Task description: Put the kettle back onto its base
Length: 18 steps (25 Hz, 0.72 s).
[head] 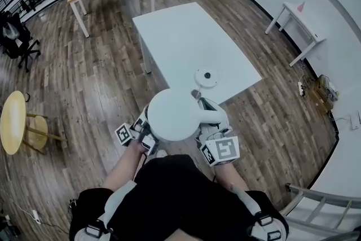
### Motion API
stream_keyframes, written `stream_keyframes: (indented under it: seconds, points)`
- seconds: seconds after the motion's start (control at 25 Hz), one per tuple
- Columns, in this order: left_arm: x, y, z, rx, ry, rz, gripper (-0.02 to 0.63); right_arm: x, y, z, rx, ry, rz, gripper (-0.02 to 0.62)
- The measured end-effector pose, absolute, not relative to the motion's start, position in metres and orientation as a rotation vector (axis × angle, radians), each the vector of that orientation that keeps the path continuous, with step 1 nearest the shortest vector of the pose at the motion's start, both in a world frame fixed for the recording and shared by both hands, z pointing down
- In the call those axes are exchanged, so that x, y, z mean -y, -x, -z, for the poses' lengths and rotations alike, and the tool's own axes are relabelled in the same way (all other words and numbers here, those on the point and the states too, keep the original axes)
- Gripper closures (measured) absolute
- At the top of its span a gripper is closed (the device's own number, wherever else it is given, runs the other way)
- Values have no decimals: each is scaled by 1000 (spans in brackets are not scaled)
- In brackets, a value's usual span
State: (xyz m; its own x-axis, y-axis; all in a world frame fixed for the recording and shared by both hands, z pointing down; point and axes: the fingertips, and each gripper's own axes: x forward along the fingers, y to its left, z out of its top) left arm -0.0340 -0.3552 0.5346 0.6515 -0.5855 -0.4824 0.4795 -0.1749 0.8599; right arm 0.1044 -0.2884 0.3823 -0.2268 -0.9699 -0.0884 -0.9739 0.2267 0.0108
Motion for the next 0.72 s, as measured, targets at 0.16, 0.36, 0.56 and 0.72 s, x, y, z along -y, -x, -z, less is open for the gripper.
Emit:
stream_keyframes:
  seconds: [0.16,0.36,0.56,0.72]
  points:
    - [376,32,-539,62,-1474,913,319,302,-103,-385,-2374,1961,-115,590]
    - [390,19,-543,39,-1453,887,319,315,-113,-391,-2352,2010,-92,591]
    - [410,-1,-546,31,-1449,872,319,333,-132,-393,-2330,2038,-91,589]
    - [433,-24,-542,25,-1461,879,319,354,-155,-389,-2324,2032,-113,590]
